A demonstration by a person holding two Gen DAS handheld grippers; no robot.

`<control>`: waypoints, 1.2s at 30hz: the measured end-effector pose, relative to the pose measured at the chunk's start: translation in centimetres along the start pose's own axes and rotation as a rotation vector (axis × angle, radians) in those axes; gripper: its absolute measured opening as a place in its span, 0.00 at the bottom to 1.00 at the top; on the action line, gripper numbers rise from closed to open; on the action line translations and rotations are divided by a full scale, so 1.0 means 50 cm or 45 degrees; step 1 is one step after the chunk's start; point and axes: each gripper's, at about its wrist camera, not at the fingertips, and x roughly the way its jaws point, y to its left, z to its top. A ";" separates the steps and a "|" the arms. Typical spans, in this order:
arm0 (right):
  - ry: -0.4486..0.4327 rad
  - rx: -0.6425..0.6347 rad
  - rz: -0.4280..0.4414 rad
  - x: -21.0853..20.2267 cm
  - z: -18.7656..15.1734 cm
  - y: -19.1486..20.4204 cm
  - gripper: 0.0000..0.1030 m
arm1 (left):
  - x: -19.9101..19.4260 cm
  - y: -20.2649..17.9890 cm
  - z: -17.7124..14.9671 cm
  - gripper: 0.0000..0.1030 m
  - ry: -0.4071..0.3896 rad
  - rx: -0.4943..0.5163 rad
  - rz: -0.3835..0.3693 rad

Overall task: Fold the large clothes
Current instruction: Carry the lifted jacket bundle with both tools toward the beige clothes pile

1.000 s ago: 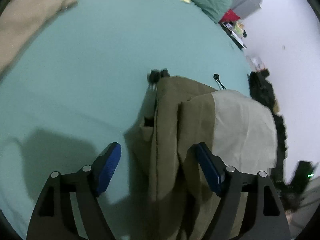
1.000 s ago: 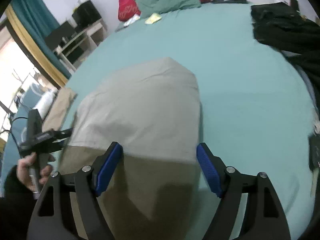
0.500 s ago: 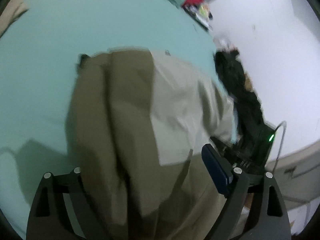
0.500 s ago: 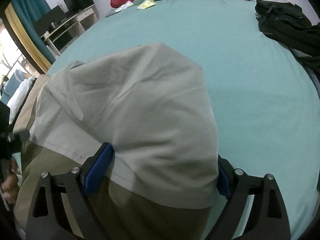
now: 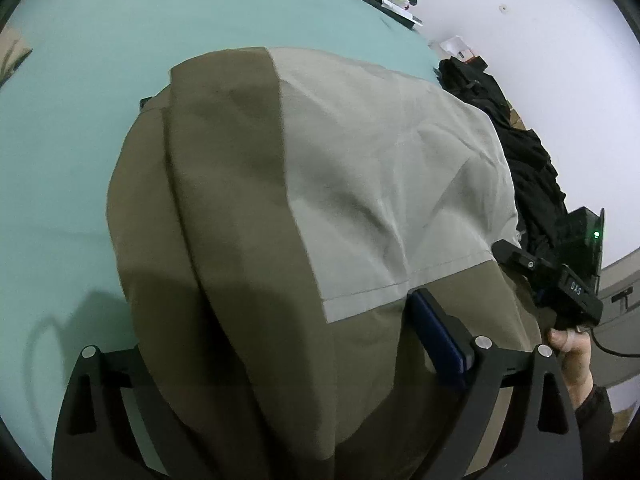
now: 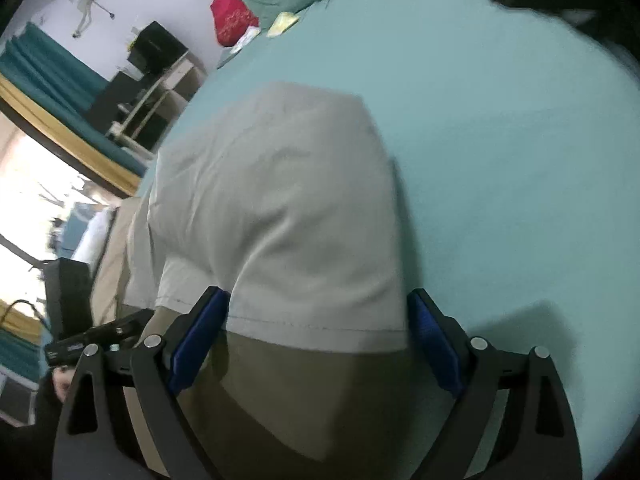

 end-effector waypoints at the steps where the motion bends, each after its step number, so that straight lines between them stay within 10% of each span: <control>1: -0.002 -0.009 0.010 0.003 0.001 0.002 0.88 | 0.002 -0.003 0.002 0.92 -0.003 0.000 0.002; 8: 0.028 -0.062 0.077 0.033 -0.002 0.033 0.86 | 0.018 -0.036 -0.001 0.89 0.021 0.092 -0.009; 18: -0.049 -0.163 -0.109 0.012 -0.007 0.091 0.46 | 0.001 -0.088 -0.023 0.40 -0.106 0.212 0.147; 36: -0.263 -0.316 -0.224 -0.078 -0.022 0.167 0.29 | -0.085 -0.113 -0.016 0.31 -0.250 0.248 0.135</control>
